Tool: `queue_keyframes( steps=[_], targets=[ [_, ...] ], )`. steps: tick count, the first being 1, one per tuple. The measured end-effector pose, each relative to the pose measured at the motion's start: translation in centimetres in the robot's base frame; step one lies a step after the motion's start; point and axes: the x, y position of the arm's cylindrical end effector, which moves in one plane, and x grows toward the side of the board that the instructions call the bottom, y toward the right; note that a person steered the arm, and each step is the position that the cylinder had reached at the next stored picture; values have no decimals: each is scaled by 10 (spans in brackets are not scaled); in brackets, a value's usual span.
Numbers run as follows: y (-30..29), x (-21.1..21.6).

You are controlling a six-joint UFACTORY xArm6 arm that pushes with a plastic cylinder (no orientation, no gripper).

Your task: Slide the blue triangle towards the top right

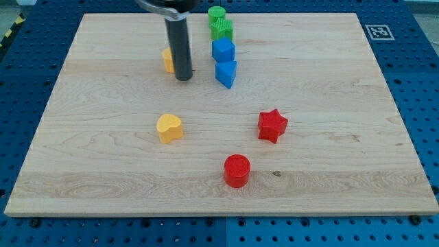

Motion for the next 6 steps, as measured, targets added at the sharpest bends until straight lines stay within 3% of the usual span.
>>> queue_keyframes(
  steps=[1,6],
  targets=[
    [1,4],
    [154,-2]
  ],
)
